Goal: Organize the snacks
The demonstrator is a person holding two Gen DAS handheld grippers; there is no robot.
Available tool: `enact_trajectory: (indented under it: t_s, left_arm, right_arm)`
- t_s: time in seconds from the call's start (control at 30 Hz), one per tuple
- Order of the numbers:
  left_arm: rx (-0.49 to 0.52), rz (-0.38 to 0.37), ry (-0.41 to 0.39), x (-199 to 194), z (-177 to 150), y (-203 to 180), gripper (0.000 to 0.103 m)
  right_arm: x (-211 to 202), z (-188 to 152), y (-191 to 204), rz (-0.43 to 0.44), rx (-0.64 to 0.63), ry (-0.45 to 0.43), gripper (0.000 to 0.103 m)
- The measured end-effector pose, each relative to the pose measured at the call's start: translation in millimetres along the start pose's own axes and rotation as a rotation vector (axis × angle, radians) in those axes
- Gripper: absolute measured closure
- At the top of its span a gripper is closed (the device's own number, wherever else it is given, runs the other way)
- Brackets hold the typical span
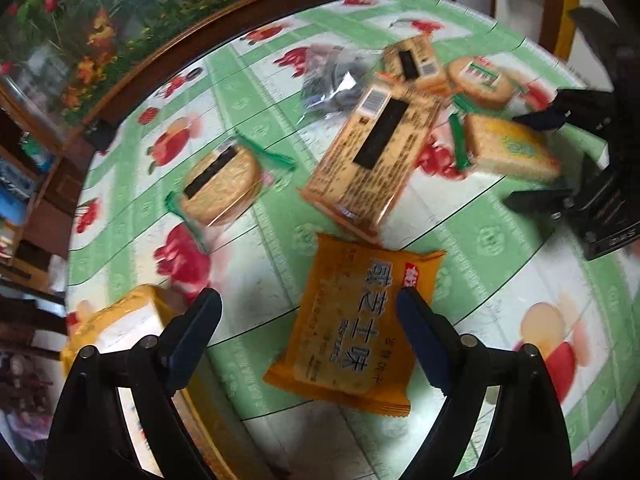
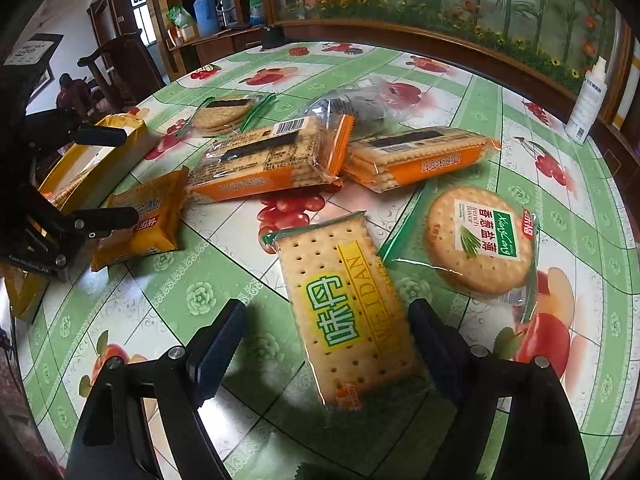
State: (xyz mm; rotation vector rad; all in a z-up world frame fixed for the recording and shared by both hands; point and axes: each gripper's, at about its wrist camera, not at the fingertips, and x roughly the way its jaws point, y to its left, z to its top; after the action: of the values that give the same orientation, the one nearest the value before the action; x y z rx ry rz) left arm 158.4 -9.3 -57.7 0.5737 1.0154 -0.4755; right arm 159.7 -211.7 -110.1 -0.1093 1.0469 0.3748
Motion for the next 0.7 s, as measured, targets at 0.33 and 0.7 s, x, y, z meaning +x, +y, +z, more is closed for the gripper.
enact_trajectory:
  t_s: [0.33, 0.7]
  left_arm:
    - [0.129, 0.133, 0.016, 12.1, -3.7, -33.8, 0.0]
    - [-0.146, 0.124, -0.051, 0.3, -21.0, -39.1, 0.028]
  right_arm:
    - [-1.2, -0.2, -1.1, 0.01, 0.012, -0.01, 0.018]
    - [-7.6, -3.0, -2.2, -0.051, 0.074, -0.039, 0.052]
